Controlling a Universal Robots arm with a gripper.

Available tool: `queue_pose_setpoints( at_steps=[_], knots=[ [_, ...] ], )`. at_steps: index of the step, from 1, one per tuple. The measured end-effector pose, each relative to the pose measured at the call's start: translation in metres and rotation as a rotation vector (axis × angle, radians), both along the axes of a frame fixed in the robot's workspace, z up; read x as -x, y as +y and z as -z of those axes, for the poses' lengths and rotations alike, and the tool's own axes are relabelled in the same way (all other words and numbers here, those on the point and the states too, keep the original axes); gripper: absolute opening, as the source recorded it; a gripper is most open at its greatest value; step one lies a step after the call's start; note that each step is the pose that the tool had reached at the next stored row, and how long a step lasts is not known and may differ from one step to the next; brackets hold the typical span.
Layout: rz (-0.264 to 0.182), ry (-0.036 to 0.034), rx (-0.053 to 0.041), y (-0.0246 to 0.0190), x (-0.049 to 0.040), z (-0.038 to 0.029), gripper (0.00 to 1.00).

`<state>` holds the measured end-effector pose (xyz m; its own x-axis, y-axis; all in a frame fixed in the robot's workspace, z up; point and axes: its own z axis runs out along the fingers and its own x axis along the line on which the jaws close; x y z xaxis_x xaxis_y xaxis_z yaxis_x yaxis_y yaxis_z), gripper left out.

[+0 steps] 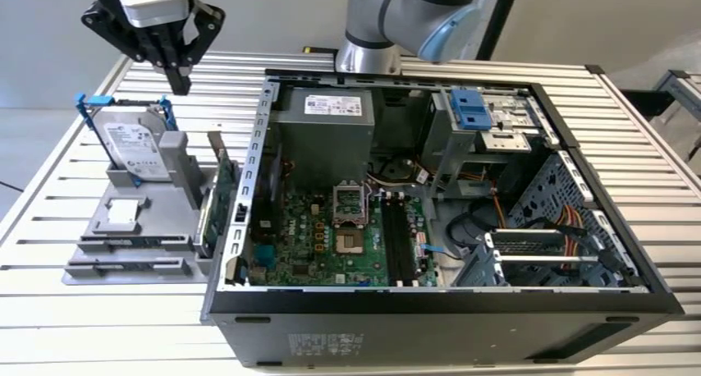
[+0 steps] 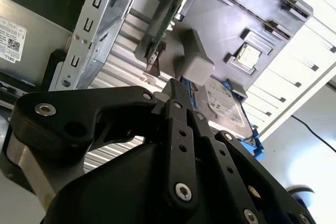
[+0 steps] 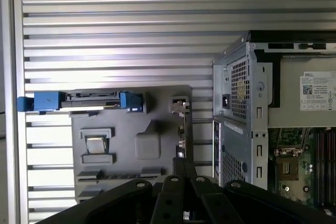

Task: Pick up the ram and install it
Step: 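Reach for the ram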

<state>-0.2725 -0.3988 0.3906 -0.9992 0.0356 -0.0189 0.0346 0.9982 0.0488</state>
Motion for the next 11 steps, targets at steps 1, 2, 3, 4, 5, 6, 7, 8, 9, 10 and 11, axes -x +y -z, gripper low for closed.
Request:
queue_pose_setpoints(
  at_steps=[1, 2, 3, 4, 5, 6, 7, 8, 9, 10, 11],
  knots=[
    [0.0, 0.0, 0.0, 0.0, 0.0009, 0.0, 0.0],
    [0.0, 0.0, 0.0, 0.0, 0.0018, 0.0001, 0.0],
    [0.0, 0.0, 0.0, 0.0, 0.0025, 0.0001, 0.0],
    [-0.001, 0.0, 0.0, 0.0, 0.0033, 0.0002, 0.0],
    [-0.001, 0.0, 0.0, 0.0, 0.0043, 0.0002, 0.0],
    [-0.001, 0.0, 0.0, 0.0, 0.0053, 0.0002, 0.0],
    [-0.001, 0.0, 0.0, 0.0, 0.0067, 0.0003, 0.0],
    [-0.001, -0.0001, 0.0, 0.0, 0.0082, 0.0003, 0.0],
    [-0.001, 0.0, 0.0, 0.0, 0.0096, 0.0003, 0.0],
    [-0.001, 0.0, 0.0, 0.0, 0.0111, 0.0004, 0.0],
    [-0.001, 0.0, 0.0, 0.0, 0.0125, 0.0005, 0.0]
  ],
)
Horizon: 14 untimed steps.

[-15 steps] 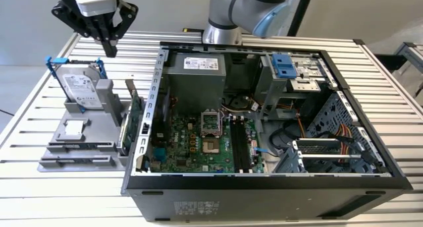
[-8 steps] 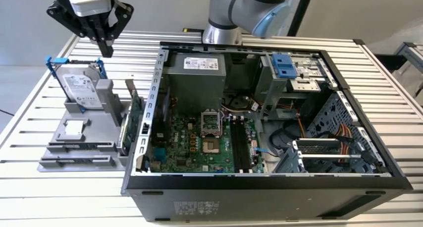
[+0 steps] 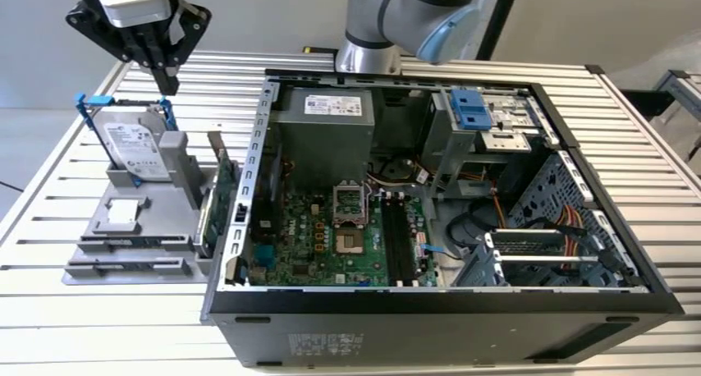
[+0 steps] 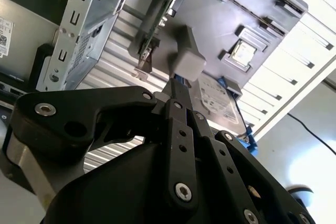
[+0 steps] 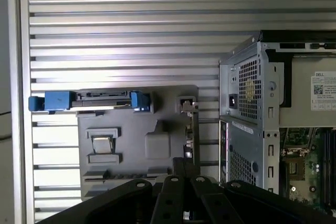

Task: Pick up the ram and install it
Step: 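Reach for the ram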

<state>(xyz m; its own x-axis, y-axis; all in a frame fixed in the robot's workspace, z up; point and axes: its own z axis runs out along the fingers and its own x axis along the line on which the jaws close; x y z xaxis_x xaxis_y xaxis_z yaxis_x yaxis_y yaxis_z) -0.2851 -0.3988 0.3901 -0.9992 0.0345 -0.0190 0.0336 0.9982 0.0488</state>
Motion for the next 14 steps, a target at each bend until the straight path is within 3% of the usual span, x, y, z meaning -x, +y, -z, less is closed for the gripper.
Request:
queue_pose_setpoints(
  at_steps=[14],
  knots=[
    [-0.001, 0.0, 0.0, 0.0, 0.016, 0.0005, 0.0]
  ],
)
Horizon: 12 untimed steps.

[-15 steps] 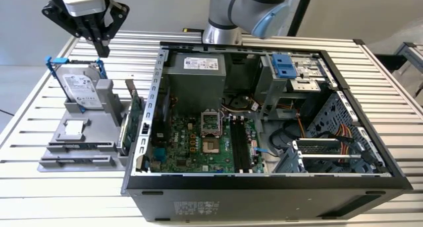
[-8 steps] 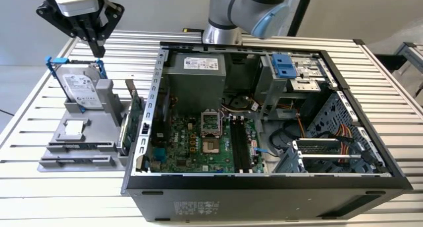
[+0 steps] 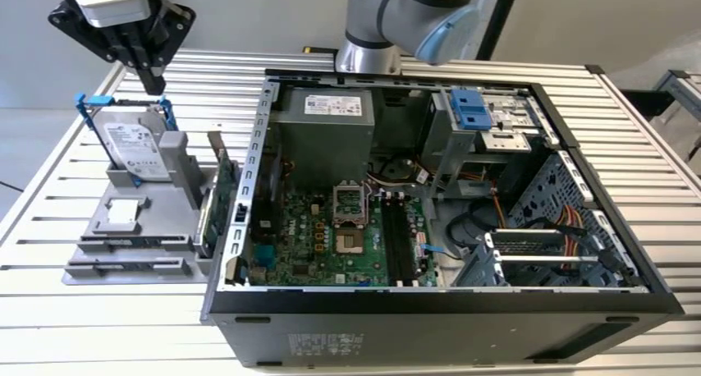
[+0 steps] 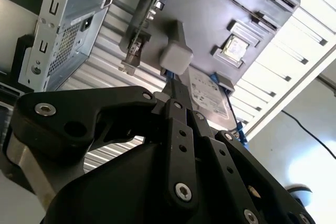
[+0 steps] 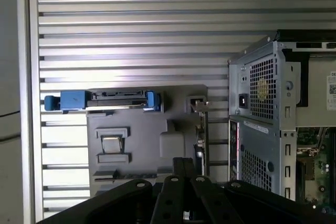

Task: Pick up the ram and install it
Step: 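Reach for the ram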

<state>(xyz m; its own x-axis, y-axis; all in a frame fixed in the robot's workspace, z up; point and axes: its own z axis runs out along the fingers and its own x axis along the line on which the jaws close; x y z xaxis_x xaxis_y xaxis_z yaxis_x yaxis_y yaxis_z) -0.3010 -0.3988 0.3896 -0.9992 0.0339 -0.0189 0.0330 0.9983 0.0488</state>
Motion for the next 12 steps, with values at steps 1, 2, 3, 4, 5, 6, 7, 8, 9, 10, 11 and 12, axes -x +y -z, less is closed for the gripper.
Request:
queue_pose_setpoints(
  at_steps=[1, 2, 3, 4, 5, 6, 7, 8, 9, 10, 11, 12],
  knots=[
    [0.0, 0.0, 0.0, 0.0, 0.0011, 0.0, 0.0],
    [0.0, 0.0, 0.0, 0.0, 0.0022, 0.0001, 0.0],
    [0.0, 0.0, 0.0, 0.0, 0.0034, 0.0001, 0.0],
    [0.0, 0.0, 0.0, 0.0, 0.0048, 0.0001, 0.0],
    [0.0, 0.0, 0.0, 0.0, 0.0063, 0.0002, 0.0],
    [0.0, 0.0001, 0.0, 0.0, 0.0081, 0.0001, 0.0],
    [0.0, 0.0, 0.0001, 0.0, 0.0096, 0.0002, 0.0],
    [0.0, 0.0, 0.0, 0.0, 0.0113, 0.0002, 0.0],
    [0.0, 0.0, 0.0, 0.0, 0.013, 0.0002, 0.0],
    [0.0, 0.0, 0.0, 0.0, 0.0146, 0.0002, 0.0],
    [0.0, 0.0, 0.0, 0.0, 0.0163, 0.0002, 0.0],
    [0.0, 0.0, 0.0, 0.0, 0.0179, 0.0002, 0.0]
  ],
)
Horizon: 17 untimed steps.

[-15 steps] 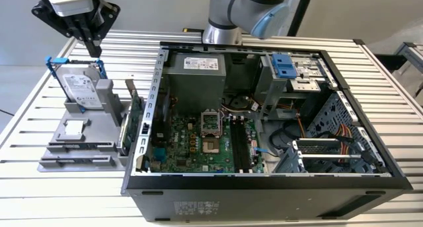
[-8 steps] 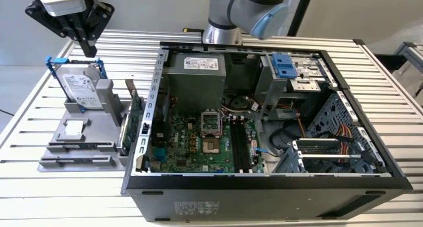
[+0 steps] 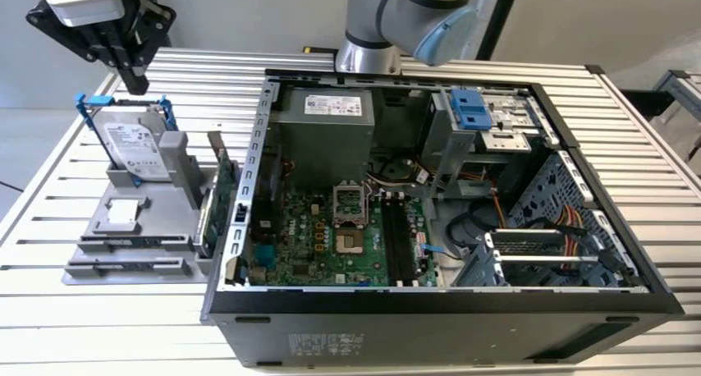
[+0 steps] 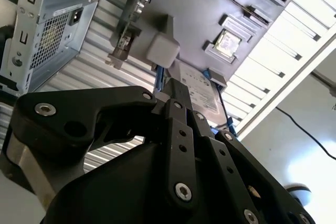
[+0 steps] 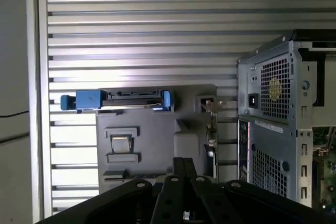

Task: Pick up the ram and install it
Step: 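Reach for the ram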

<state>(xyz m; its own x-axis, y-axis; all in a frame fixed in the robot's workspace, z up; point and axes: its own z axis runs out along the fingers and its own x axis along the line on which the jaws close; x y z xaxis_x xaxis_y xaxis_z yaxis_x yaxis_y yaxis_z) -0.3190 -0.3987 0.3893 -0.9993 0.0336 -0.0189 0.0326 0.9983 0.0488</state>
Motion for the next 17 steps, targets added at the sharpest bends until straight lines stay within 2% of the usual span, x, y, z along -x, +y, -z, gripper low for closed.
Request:
queue_pose_setpoints(
  at_steps=[17],
  knots=[
    [0.0, 0.0, 0.0, 0.0, 0.0271, 0.0004, 0.0]
  ],
)
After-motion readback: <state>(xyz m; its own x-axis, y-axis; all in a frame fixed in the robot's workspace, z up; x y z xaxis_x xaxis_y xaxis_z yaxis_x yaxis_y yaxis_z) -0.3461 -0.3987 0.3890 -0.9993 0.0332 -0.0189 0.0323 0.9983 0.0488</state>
